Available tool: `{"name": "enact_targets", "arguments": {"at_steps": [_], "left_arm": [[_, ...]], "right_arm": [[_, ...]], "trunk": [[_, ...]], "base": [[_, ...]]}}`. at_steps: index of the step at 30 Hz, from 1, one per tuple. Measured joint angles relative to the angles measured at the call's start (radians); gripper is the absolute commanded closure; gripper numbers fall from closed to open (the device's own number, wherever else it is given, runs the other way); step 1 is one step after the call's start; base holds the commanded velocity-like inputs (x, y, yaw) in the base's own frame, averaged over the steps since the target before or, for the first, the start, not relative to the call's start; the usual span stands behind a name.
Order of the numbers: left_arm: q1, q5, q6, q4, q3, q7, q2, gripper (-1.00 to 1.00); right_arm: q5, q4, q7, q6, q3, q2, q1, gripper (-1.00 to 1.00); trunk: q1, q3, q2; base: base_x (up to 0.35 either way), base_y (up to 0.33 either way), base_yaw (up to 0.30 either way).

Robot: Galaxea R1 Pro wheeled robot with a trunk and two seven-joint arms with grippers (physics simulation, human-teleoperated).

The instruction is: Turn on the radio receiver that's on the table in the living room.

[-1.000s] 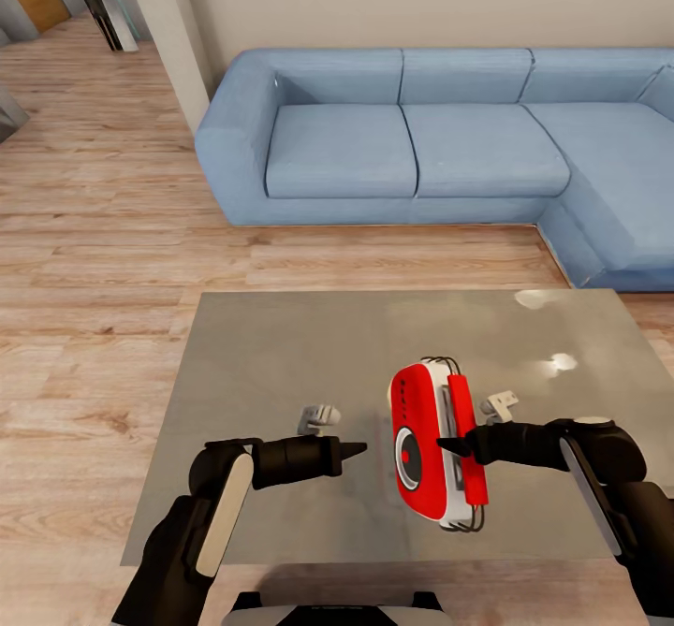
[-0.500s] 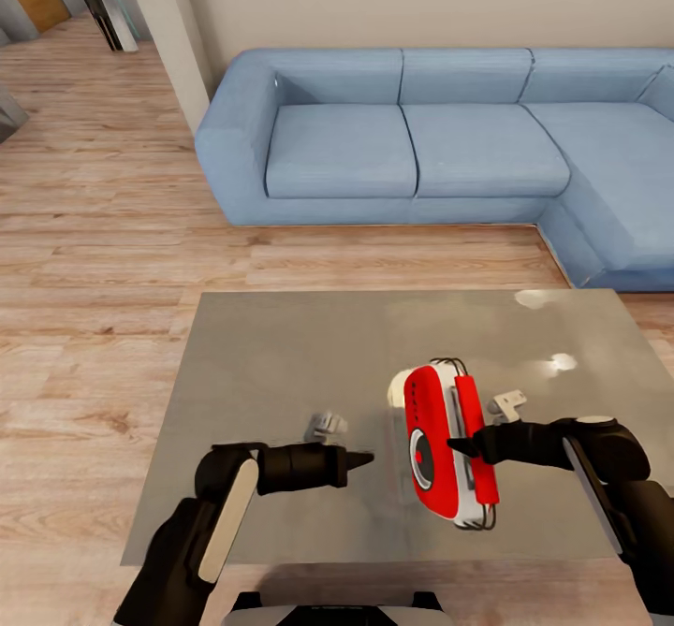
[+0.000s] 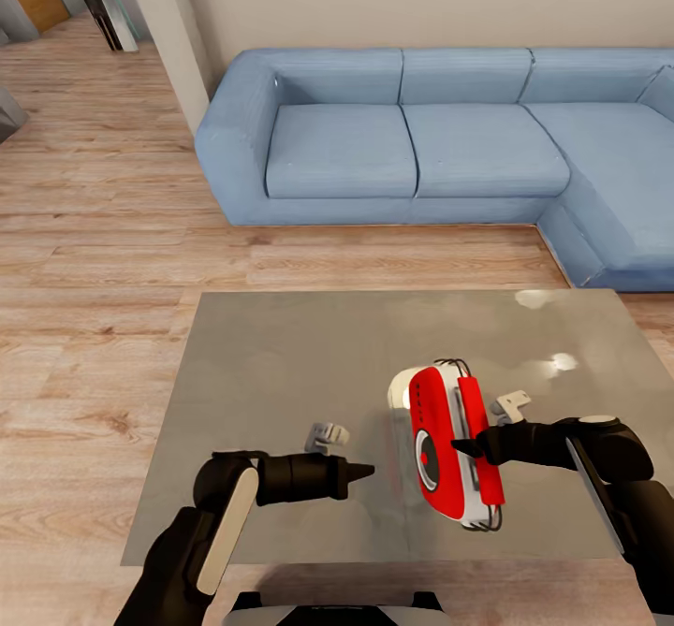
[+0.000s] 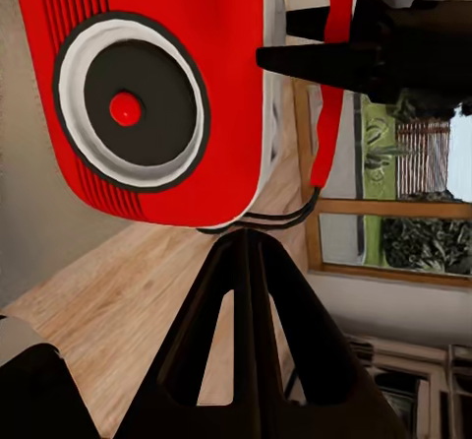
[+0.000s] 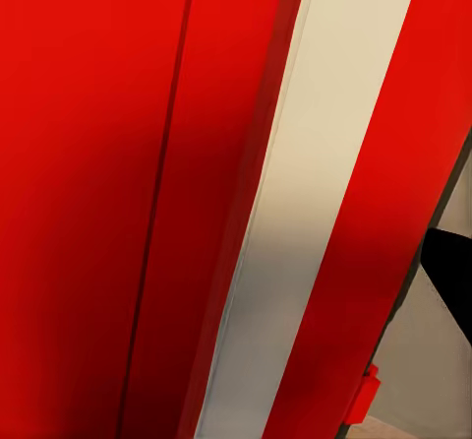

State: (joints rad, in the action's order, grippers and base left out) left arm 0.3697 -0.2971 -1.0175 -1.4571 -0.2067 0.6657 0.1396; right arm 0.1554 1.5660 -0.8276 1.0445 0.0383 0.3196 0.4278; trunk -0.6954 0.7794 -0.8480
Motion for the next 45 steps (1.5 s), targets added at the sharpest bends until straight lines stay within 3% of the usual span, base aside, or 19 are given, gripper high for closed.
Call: {"name": "enact_targets", "arguments": {"at_steps": [6,12,13,14,16,17,18,19,21,23,27,45], "left_arm": [[0.010,0.004,-0.007,-0.001,0.002,0.000,-0.007,1.00],[0.025,0.002,-0.009,0.000,0.004,0.000,-0.012,1.00],[0.047,-0.006,-0.009,0.005,0.004,0.000,-0.010,1.00],[0.061,-0.007,-0.009,0.010,0.004,0.000,-0.009,1.00],[0.079,-0.008,-0.008,0.028,0.004,0.000,-0.005,1.00],[0.092,-0.008,-0.006,0.046,0.004,0.000,-0.002,1.00],[0.105,-0.008,-0.005,0.067,0.004,0.000,0.002,1.00],[0.118,-0.006,-0.003,0.092,0.004,0.000,0.009,1.00],[0.132,-0.003,-0.001,0.130,0.004,0.000,0.020,1.00],[0.162,-0.004,0.035,0.195,0.003,-0.001,0.033,1.00],[0.172,-0.005,0.071,0.242,0.000,0.000,0.035,1.00],[0.195,-0.006,0.086,0.269,-0.001,-0.001,0.035,1.00]], "right_arm": [[0.012,0.002,-0.028,0.000,0.000,0.007,0.000,1.00],[0.035,0.003,-0.058,-0.001,0.026,0.042,0.000,1.00],[0.075,0.003,-0.182,-0.005,0.043,0.068,0.000,1.00],[0.020,0.003,-0.199,-0.008,0.048,0.071,0.000,1.00],[-0.191,0.005,-0.232,0.003,0.059,0.072,0.000,1.00],[-0.196,0.005,-0.239,0.003,0.068,0.074,0.000,1.00],[-0.134,0.003,-0.247,-0.007,0.077,0.078,0.000,1.00],[-0.115,0.003,-0.257,-0.019,0.085,0.083,0.000,1.00],[-0.160,0.005,-0.278,0.003,0.090,0.092,0.000,1.00],[-0.137,0.005,-0.311,-0.007,0.096,0.109,0.000,1.00],[-0.143,0.004,-0.324,-0.004,0.097,0.114,0.000,1.00],[-0.146,0.003,-0.327,-0.003,0.097,0.113,0.000,1.00]], "trunk": [[0.000,0.000,0.000],[0.000,0.000,0.000],[0.000,0.000,0.000],[0.000,0.000,0.000],[0.000,0.000,0.000],[0.000,0.000,0.000],[0.000,0.000,0.000],[0.000,0.000,0.000],[0.000,0.000,0.000],[0.000,0.000,0.000],[0.000,0.000,0.000],[0.000,0.000,0.000]], "base": [[0.000,0.000,0.000],[0.000,0.000,0.000],[0.000,0.000,0.000],[0.000,0.000,0.000],[0.000,0.000,0.000],[0.000,0.000,0.000],[0.000,0.000,0.000],[0.000,0.000,0.000],[0.000,0.000,0.000],[0.000,0.000,0.000],[0.000,0.000,0.000],[0.000,0.000,0.000]]}}
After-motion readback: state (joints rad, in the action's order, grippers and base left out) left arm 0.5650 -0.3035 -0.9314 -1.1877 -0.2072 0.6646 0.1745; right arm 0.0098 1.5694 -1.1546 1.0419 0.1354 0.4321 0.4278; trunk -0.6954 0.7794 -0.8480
